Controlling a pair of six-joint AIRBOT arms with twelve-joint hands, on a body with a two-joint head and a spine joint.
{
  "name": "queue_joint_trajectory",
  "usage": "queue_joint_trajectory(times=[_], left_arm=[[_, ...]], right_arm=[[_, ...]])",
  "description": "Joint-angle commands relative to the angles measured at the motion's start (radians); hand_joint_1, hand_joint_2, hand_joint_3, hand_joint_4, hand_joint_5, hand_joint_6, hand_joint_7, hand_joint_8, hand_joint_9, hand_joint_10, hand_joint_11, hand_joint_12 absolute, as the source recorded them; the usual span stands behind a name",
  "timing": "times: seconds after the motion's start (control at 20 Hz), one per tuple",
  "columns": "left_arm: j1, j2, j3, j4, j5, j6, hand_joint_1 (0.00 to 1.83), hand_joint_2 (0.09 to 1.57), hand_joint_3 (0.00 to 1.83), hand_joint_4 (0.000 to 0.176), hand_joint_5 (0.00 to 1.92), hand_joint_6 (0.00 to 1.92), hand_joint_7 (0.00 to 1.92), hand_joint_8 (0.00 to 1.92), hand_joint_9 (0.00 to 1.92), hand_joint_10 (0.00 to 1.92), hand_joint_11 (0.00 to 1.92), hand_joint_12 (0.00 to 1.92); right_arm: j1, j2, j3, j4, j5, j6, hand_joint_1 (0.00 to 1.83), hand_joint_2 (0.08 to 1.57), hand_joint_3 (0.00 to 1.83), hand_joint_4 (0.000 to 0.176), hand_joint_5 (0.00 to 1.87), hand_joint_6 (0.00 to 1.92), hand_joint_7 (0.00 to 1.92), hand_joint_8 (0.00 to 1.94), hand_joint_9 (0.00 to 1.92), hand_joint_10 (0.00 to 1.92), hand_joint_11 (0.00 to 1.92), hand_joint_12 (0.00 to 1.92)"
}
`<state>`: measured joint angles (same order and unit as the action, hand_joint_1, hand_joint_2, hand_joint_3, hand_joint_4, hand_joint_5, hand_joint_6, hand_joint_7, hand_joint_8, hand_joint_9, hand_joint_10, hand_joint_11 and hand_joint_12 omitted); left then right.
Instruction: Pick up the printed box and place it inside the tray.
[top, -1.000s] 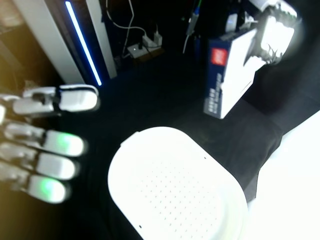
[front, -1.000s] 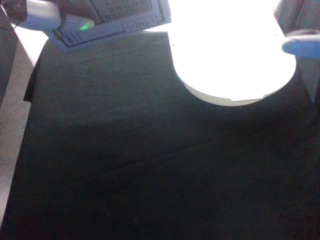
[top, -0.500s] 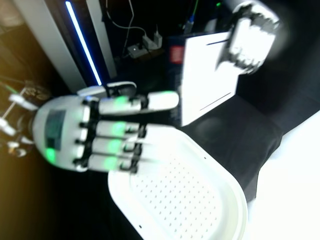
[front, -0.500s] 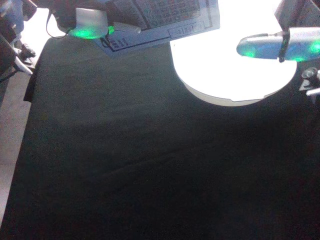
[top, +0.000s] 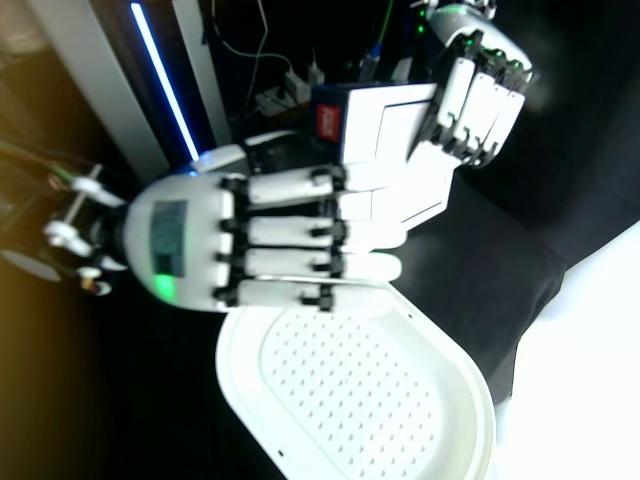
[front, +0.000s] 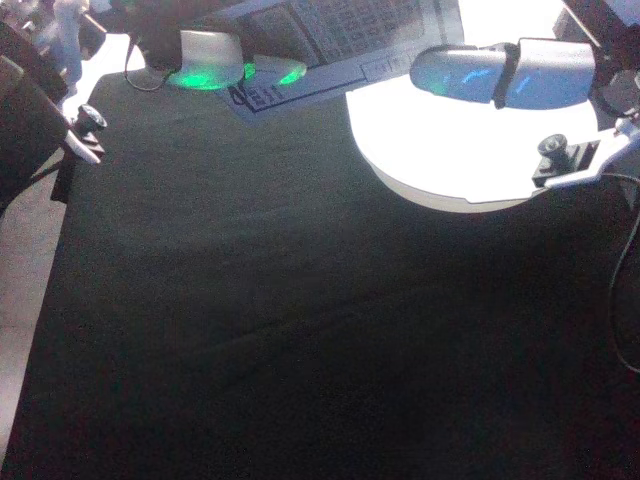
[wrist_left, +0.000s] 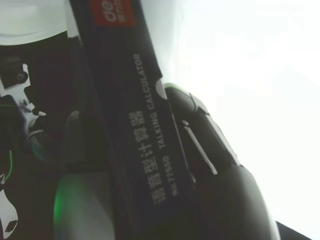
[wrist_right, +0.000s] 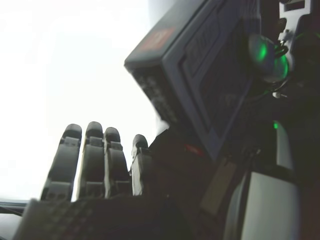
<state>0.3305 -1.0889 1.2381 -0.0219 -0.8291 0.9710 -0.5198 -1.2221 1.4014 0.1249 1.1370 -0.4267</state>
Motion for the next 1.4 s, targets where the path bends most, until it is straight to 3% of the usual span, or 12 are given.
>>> queue_joint_trajectory(times=[0.0,0.25,0.3,0.55,0.65,0.8,0.9,0.95,1.0,1.15,1.2,1.35], left_arm=[[-0.005,0.000,0.002,-0.009,-0.143,-0.005,1.29,1.08,0.00,0.000,0.97,0.79,1.16,0.91,1.29,0.79,1.14,1.30],[0.005,-0.021,0.007,-0.013,-0.163,-0.007,1.29,1.07,0.00,0.000,0.98,0.77,1.16,0.91,1.33,0.73,1.15,1.31],[0.005,-0.024,0.008,-0.012,-0.162,-0.007,1.29,1.07,0.00,0.000,0.97,0.81,1.17,0.87,1.31,0.72,1.15,1.30],[0.005,-0.040,0.021,-0.013,-0.164,-0.015,1.29,1.06,0.00,0.000,1.01,0.77,1.21,0.79,1.33,0.62,1.16,1.22],[0.005,-0.045,0.025,-0.013,-0.165,-0.016,1.29,1.08,0.00,0.000,1.00,0.71,1.14,0.96,1.35,0.72,1.16,1.29],[0.001,-0.049,0.027,-0.014,-0.167,-0.017,1.28,1.09,0.00,0.000,0.98,0.73,1.12,1.00,1.31,0.78,1.14,1.29],[-0.001,-0.054,0.029,-0.014,-0.168,-0.017,1.28,1.09,0.00,0.000,0.96,0.75,1.11,1.02,1.32,0.80,1.16,1.29],[-0.001,-0.055,0.030,-0.014,-0.168,-0.017,1.28,1.10,0.00,0.000,0.96,0.75,1.10,1.03,1.32,0.81,1.16,1.28],[-0.001,-0.055,0.030,-0.015,-0.166,-0.017,1.27,1.11,0.00,0.000,0.92,0.80,1.07,1.10,1.30,0.85,1.14,1.31],[-0.002,-0.055,0.032,-0.019,-0.166,-0.017,1.27,1.11,0.00,0.000,0.93,0.78,1.07,1.11,1.29,0.87,1.12,1.32],[-0.005,-0.055,0.033,-0.020,-0.166,-0.019,1.28,1.10,0.00,0.000,0.95,0.78,1.09,1.04,1.26,0.83,1.10,1.28],[-0.010,-0.054,0.034,-0.018,-0.165,-0.026,1.25,1.14,0.00,0.000,0.87,1.07,0.95,1.11,1.18,0.78,0.96,1.36]], right_arm=[[0.017,-0.001,0.005,0.022,0.121,0.007,0.58,0.73,0.00,0.069,0.00,0.00,0.05,0.00,0.17,0.02,0.00,1.10],[0.037,-0.025,0.012,0.027,0.122,0.007,0.64,0.83,0.01,0.076,0.01,0.00,0.04,0.00,0.12,0.01,0.00,0.97],[0.039,-0.030,0.012,0.028,0.122,0.007,0.63,0.80,0.00,0.095,0.03,0.01,0.06,0.01,0.13,0.01,0.00,0.96],[0.039,-0.051,0.015,0.028,0.122,0.007,0.67,0.86,0.01,0.088,0.07,0.00,0.14,0.00,0.21,0.01,0.00,0.99],[0.039,-0.056,0.016,0.027,0.122,0.007,0.68,0.85,0.00,0.079,0.10,0.01,0.15,0.00,0.22,0.01,0.00,1.01],[0.039,-0.058,0.016,0.027,0.122,0.007,0.81,0.84,0.00,0.000,0.33,0.03,0.35,0.02,0.36,0.03,0.04,1.17],[0.042,-0.059,0.017,0.027,0.122,0.007,1.05,0.96,0.00,0.000,0.85,0.06,1.01,0.16,1.06,0.34,0.73,1.16],[0.045,-0.059,0.017,0.026,0.122,0.007,1.25,1.01,0.00,0.000,1.21,0.13,1.19,0.68,1.29,0.59,0.99,1.34],[0.051,-0.059,0.017,0.023,0.122,0.007,1.28,1.06,0.00,0.000,1.12,0.48,1.14,0.97,1.19,0.99,0.99,1.57],[0.073,-0.058,0.016,0.013,0.122,0.007,1.28,1.08,0.00,0.000,1.09,0.53,1.08,1.10,1.14,1.12,0.95,1.59],[0.087,-0.058,0.017,0.005,0.122,0.007,1.26,1.06,0.00,0.000,1.11,0.62,1.12,0.91,1.10,0.68,0.83,1.30],[0.111,-0.054,0.017,-0.006,0.122,0.007,1.27,1.06,0.00,0.000,1.12,0.57,1.14,0.91,1.18,0.56,0.86,1.38]])
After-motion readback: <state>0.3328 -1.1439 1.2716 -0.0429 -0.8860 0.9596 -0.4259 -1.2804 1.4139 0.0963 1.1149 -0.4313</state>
